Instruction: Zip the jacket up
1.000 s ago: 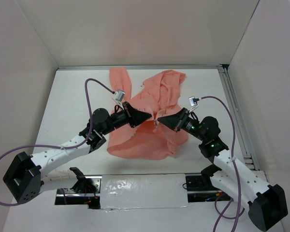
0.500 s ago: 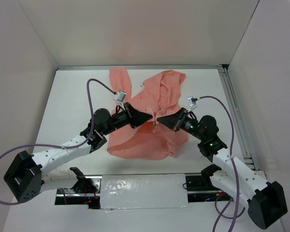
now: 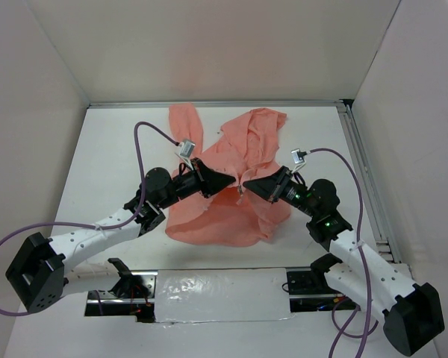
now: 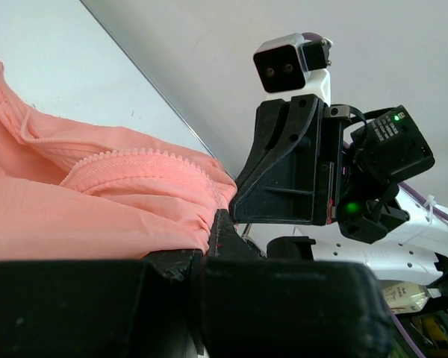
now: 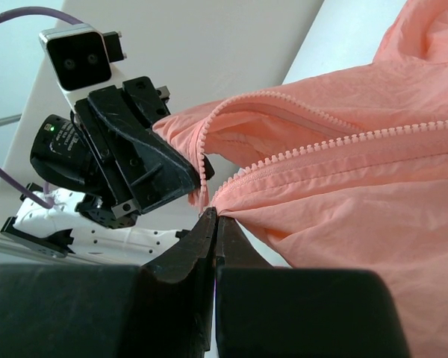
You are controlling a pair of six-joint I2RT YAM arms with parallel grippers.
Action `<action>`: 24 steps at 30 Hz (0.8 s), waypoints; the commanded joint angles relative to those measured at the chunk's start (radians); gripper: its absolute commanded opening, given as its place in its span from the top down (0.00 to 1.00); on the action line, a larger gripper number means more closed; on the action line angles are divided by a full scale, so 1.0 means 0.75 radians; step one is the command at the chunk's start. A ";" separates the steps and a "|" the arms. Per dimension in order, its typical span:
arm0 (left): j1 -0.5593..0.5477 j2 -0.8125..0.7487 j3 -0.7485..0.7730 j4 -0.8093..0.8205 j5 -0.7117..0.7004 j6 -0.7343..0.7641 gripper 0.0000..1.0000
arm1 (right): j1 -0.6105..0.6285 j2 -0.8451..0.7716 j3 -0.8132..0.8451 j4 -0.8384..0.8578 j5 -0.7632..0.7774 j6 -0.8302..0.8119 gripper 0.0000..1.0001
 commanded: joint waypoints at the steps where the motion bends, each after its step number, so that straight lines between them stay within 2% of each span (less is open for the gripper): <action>1: -0.010 -0.015 0.042 0.060 -0.051 0.041 1.00 | 0.006 -0.029 0.044 -0.010 -0.014 -0.018 1.00; 24: -0.012 -0.019 0.036 0.068 -0.031 0.049 1.00 | 0.004 0.023 0.071 0.024 -0.012 0.019 1.00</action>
